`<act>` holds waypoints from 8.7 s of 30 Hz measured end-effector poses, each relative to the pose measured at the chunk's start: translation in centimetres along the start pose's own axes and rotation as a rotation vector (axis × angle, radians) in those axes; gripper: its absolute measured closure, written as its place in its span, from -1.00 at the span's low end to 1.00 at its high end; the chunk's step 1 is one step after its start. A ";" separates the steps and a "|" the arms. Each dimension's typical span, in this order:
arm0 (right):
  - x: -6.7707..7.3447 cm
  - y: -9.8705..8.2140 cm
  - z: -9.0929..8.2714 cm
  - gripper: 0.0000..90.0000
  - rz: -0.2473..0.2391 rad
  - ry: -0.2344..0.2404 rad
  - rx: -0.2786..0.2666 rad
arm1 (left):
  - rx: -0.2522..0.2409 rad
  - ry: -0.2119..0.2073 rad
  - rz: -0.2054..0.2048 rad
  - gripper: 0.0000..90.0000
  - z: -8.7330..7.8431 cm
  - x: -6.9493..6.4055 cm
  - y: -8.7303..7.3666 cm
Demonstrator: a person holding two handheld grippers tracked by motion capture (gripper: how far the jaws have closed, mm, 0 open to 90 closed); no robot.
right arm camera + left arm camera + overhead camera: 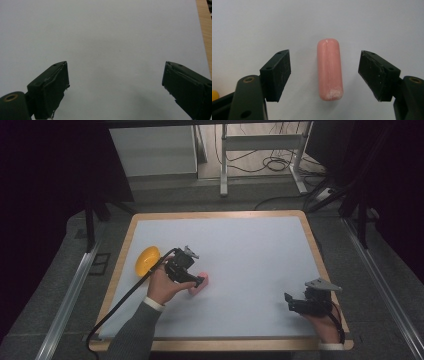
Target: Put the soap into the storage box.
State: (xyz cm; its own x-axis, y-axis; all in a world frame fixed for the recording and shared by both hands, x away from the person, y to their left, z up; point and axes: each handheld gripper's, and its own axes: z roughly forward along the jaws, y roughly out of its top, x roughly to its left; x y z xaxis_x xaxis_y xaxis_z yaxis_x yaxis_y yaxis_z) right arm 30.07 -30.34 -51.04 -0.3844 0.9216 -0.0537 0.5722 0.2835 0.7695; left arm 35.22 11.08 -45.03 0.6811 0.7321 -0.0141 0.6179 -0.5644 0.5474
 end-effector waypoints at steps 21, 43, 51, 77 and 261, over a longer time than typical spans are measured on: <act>0.1 -0.1 0.3 -0.85 -0.005 -0.005 0.012 | 0.078 -0.005 -0.003 -0.36 2.7 -0.3 0.1; 0.0 -0.1 0.2 -0.85 0.001 -0.008 0.009 | 0.157 -0.019 -0.016 0.33 5.2 -0.6 -0.4; 0.0 -0.1 0.1 -0.85 0.002 -0.010 0.007 | 0.139 -0.016 -0.032 0.34 4.9 -0.4 -0.5; -0.1 0.0 -0.1 -0.85 0.003 -0.016 0.001 | 0.069 0.017 -0.061 0.34 0.4 1.7 -0.9; -0.1 -0.1 0.3 -0.85 -0.003 -0.030 0.020 | -0.263 0.050 -0.167 -0.37 -4.1 4.8 -10.0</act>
State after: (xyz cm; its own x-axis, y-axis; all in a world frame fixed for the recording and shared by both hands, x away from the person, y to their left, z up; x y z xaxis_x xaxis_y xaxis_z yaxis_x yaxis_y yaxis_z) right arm 30.23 -30.37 -51.30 -0.3643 0.9282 -0.0751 0.5856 0.2910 0.7566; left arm 30.71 21.81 -47.15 0.5547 0.8278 -0.0840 0.5918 -0.3216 0.7391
